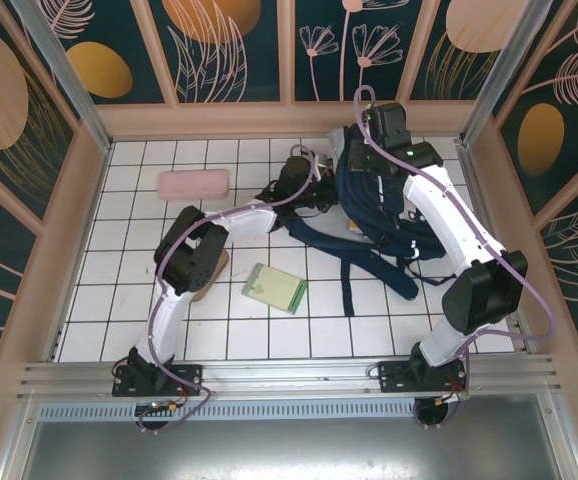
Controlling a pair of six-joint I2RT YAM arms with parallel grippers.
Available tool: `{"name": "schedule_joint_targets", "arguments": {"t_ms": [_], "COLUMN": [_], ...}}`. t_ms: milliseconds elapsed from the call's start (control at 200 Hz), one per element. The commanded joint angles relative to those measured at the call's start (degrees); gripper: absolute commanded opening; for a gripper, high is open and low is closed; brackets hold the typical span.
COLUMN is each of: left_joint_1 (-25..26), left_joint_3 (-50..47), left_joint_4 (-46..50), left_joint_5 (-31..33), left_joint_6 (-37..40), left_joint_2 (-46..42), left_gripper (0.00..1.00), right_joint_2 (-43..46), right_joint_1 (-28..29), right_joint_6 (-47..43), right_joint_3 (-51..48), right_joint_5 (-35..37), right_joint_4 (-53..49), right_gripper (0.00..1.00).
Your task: Pack the student bag
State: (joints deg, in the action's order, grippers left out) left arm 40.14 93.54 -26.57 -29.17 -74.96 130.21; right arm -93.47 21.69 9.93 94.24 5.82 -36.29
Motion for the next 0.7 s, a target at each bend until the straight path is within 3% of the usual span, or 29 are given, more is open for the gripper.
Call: {"name": "schedule_joint_targets", "arguments": {"t_ms": [0, 90, 195, 280, 370, 465, 695], "left_joint_1": [1.4, 2.7, 3.1, 3.0, 2.8, 2.1, 0.3], "left_joint_3": [5.8, 10.9, 13.0, 12.1, 12.5, 11.8, 2.3], "left_joint_4": [3.6, 9.1, 13.8, 15.7, 19.5, 22.4, 24.0], "left_joint_5": [-0.1, 0.1, 0.5, 1.9, 4.0, 5.3, 9.4], "left_joint_6": [-1.2, 0.7, 2.6, 4.4, 7.6, 10.3, 14.1], "left_joint_2": [3.9, 7.0, 8.2, 6.5, 4.2, 1.3, -8.4], "left_gripper": [0.03, 0.11, 0.48, 0.64, 0.72, 0.74, 0.84], "right_joint_2": [3.2, 3.4, 3.8, 4.2, 4.6, 5.0, 5.6], "right_joint_1": [0.1, 0.1, -0.1, -0.3, -0.7, -1.1, -1.3], "right_joint_6": [0.8, 0.8, 0.8, 1.0, 1.3, 1.7, 2.4], "right_joint_3": [3.4, 3.1, 2.1, 0.8, -1.0, -2.8, -7.3], "right_joint_5": [-2.5, -2.5, -2.2, -2.1, -2.3, -2.7, -3.7], "right_joint_4": [6.5, 6.5, 6.7, 7.0, 7.6, 8.3, 10.1], "right_gripper": [0.00, 0.00, 0.00, 0.00, 0.00, 0.00, 0.00]}}
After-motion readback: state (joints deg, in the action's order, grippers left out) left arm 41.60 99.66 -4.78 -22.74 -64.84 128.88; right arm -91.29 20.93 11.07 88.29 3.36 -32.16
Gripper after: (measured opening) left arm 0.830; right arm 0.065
